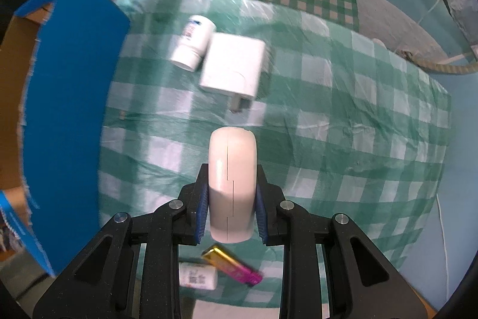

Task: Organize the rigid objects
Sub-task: 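Carry the white oval case into the box and release it beside the tin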

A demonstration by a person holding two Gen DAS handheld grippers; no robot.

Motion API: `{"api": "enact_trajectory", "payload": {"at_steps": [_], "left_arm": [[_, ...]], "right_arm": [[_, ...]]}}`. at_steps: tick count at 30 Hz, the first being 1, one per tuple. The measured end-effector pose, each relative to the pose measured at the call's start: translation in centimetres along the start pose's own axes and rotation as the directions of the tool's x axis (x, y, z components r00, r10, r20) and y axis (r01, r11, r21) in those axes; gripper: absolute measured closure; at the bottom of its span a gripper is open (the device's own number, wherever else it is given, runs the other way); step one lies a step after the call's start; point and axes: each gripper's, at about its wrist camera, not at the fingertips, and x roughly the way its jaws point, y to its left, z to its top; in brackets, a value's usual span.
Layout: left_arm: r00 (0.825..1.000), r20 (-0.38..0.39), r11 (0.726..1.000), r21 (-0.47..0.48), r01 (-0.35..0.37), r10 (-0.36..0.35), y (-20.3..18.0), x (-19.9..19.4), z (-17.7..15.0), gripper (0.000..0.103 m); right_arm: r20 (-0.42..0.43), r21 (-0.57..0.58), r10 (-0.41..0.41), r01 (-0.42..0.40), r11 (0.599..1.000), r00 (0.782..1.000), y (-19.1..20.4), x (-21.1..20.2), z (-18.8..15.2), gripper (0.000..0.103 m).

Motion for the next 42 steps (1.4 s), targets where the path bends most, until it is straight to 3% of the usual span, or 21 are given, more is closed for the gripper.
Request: {"api": "enact_trajectory", "payload": {"at_steps": [15,42], "left_arm": [[1.000,0.004,1.000,0.000,0.003,-0.003,0.0,-0.1,0.0,0.096],[1.000,0.006,1.000,0.000,0.003,-0.003,0.2,-0.1,0.0,0.096]], "right_arm": [[0.062,-0.095,0.052,-0.046,0.994,0.997,4.6,-5.6,2.0,0.078],[0.090,-0.287,0.127,-0.097,0.953,0.988,14.7,-7.6,5.7,0.078]]}}
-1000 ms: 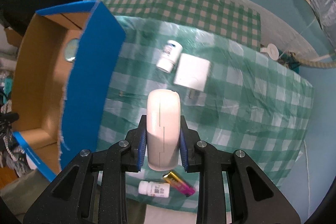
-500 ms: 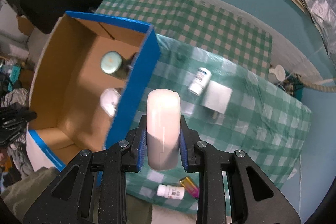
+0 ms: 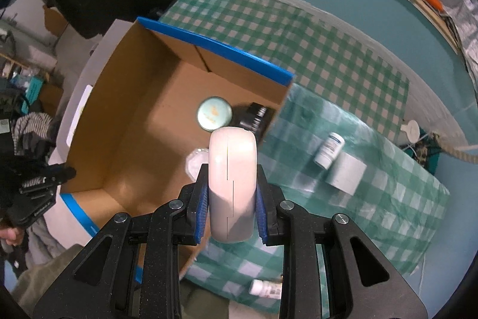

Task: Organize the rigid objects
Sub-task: 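Carry the white oval case into the box and release it beside the tin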

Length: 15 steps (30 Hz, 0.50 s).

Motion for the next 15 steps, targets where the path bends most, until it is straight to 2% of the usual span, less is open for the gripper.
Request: {"api": "enact_trajectory", "payload": {"at_steps": [15], "left_arm": [[1.000,0.000,1.000,-0.005,0.001,-0.001,0.2,-0.1,-0.1,0.096]], "right_arm": [[-0.046,-0.008,0.002,-0.002,1.000,0.999,1.0,3.2,0.9,0.077]]}}
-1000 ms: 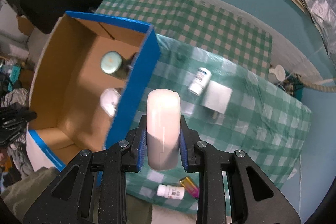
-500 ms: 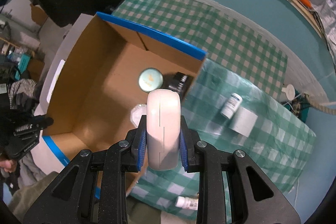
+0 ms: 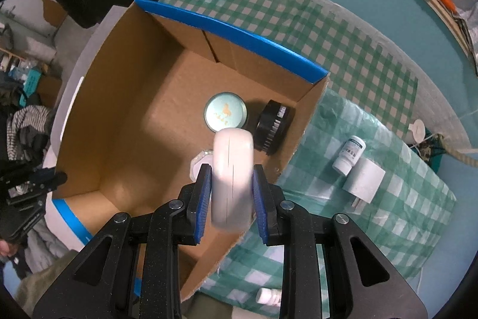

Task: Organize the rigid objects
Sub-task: 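Carry the white oval case into the box and release it beside the tin, then move the right gripper to the white pill bottle and grasp it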

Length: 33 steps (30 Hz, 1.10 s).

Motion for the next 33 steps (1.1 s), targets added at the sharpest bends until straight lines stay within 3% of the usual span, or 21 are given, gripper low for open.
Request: {"api": "enact_trajectory", "payload": {"at_steps": [7,12,18,33], "left_arm": [[1.000,0.001,1.000,0.001,0.002,-0.002,0.0,0.0,-0.1,0.096],[1.000,0.003,1.000,0.003,0.003,-0.003,-0.1,0.0,-0.2,0.096],[1.000,0.003,1.000,0.005,0.002,-0.002,-0.2,0.1,-0.2,0.096],[1.000,0.001,1.000,0.020,0.002,-0.002,-0.3,0.1,0.0,0.096]], "right_arm": [[0.019,0.013,-0.008,0.007,1.000,1.000,-0.3,-0.7,0.2,0.077],[0.041,0.019,-0.002,0.001,1.000,0.999,-0.2,-1.9,0.1,0.067],[0.064,0.024,0.006,-0.007,1.000,0.998,0.0,-3.2,-0.4,0.066],[0.081,0.114,0.004,-0.013,0.993,0.997,-2.5,-5.2,-4.0,0.057]]}}
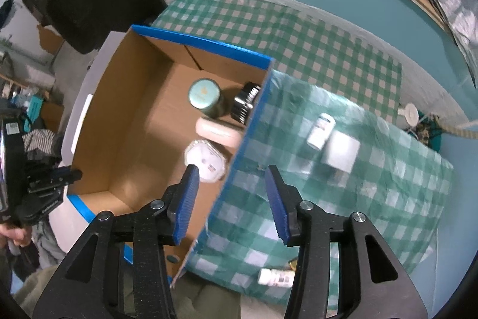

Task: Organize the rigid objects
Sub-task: 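Move the right gripper to the white pill bottle and grasp it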

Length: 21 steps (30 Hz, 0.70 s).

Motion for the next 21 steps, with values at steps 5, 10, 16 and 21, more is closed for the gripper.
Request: {"api": "enact_trajectory", "payload": {"at_steps": [5,10,16,21], "left_arm": [[1.000,0.001,1.000,0.013,-0.001,0.001,-0.2,-0.1,0.0,0.096],[1.000,-0.005,1.000,0.024,-0.001,0.001,-0.2,0.0,0.0,0.096],[1.000,-0.010,0.999,0.037,-0.002,0.002,-0.2,-0.1,0.0,0.096],[1.000,-0.009,0.999,0.048,-0.002,0.003,-0.2,-0.2,0.0,0.096]], "right_arm": [[-0.005,0.062,-0.003,0.004,0.998,1.000,-1.9,-0.6,-2.0,0.057],[-0.020,0.127,-0.002,0.004,0.992,1.000,-3.8,-0.8,-4.7,0.055],[-0.051,0.172,-0.010,0.019,0.985,0.999,-5.4,0.0,-8.2,0.052],[-0.082,0.202,-0.002,0.019,0.979,0.997,-6.5,1.4,-11.1,0.044]]}}
